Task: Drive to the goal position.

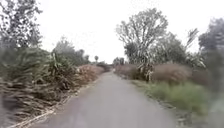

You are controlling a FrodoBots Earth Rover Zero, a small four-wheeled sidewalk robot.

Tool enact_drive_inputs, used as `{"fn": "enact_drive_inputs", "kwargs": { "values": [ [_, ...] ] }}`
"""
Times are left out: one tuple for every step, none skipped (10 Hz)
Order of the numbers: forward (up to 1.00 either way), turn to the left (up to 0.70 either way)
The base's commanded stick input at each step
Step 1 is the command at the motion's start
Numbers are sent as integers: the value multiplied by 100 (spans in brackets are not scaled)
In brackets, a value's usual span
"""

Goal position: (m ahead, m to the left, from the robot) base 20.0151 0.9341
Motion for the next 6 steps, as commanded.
{"fn": "enact_drive_inputs", "kwargs": {
  "values": [
    [100,0],
    [100,0],
    [100,0],
    [100,0],
    [100,0],
    [100,0]
  ]
}}
